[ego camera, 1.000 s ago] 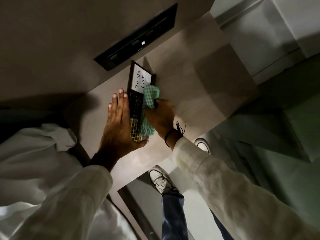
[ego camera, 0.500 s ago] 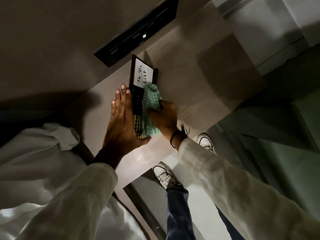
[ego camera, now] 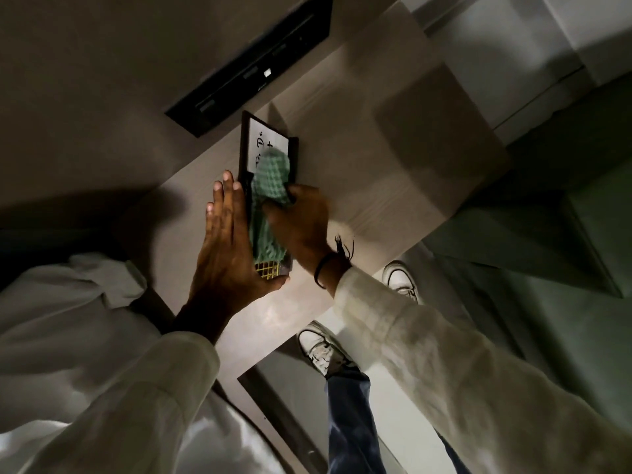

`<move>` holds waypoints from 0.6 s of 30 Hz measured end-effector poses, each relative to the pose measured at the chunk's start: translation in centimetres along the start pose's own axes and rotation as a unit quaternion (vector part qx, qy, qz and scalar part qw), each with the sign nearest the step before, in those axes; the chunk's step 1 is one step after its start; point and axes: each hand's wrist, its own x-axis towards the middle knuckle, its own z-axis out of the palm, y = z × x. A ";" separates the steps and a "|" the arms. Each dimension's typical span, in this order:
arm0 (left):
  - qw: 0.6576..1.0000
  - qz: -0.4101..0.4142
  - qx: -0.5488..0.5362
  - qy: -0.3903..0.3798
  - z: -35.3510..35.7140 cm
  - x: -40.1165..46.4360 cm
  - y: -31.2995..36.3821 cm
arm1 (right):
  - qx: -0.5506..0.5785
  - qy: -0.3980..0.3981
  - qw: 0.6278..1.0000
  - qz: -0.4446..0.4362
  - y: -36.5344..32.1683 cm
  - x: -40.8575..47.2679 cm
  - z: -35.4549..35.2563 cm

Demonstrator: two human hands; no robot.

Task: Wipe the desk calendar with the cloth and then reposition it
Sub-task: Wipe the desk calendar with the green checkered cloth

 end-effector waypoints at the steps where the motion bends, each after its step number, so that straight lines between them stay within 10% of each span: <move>1: 1.000 -0.002 0.001 -0.006 -0.1 0.0 -0.1 | -0.002 -0.007 1.000 -0.010 0.2 -0.5 0.0; 18: 1.000 -0.008 -0.020 0.001 0.2 0.0 0.3 | -0.043 0.032 0.998 -0.043 -0.4 0.0 0.1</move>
